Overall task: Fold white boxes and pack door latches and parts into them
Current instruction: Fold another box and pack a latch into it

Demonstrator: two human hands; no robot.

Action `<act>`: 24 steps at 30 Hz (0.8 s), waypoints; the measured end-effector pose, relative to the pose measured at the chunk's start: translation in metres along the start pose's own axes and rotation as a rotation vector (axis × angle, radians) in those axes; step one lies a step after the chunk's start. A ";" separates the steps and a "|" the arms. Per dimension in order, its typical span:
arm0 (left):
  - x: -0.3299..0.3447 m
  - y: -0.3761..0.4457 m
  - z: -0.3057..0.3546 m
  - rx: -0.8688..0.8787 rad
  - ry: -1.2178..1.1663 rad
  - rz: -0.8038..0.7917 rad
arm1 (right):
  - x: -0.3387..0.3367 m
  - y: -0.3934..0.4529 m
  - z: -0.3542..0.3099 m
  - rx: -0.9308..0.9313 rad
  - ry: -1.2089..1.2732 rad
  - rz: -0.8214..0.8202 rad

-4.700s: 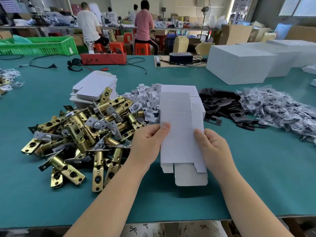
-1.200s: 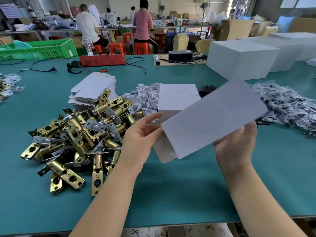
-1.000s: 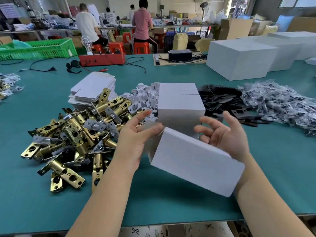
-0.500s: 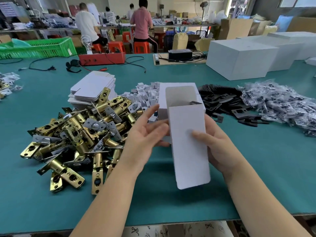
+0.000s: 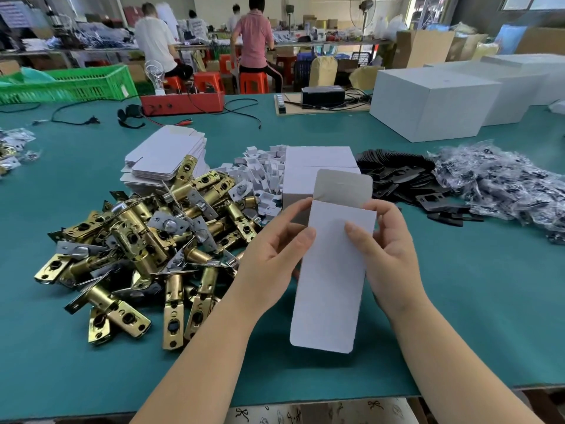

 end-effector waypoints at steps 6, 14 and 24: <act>-0.001 -0.002 -0.004 -0.057 0.046 -0.136 | -0.008 0.004 0.002 -0.001 0.063 0.074; 0.001 -0.001 -0.005 -0.067 0.002 -0.224 | 0.000 0.002 0.000 -0.088 0.044 0.039; 0.003 -0.004 -0.007 -0.059 0.095 -0.159 | 0.004 -0.001 -0.003 -0.064 -0.056 -0.014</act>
Point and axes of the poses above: each hand's wrist, its own y-axis towards the middle knuckle, its own x-axis out of the palm, z = x × y, the point moved 1 cm from there along y, towards the middle knuckle, and after that the axes turned 5 degrees about y, right-handed, at the moved point
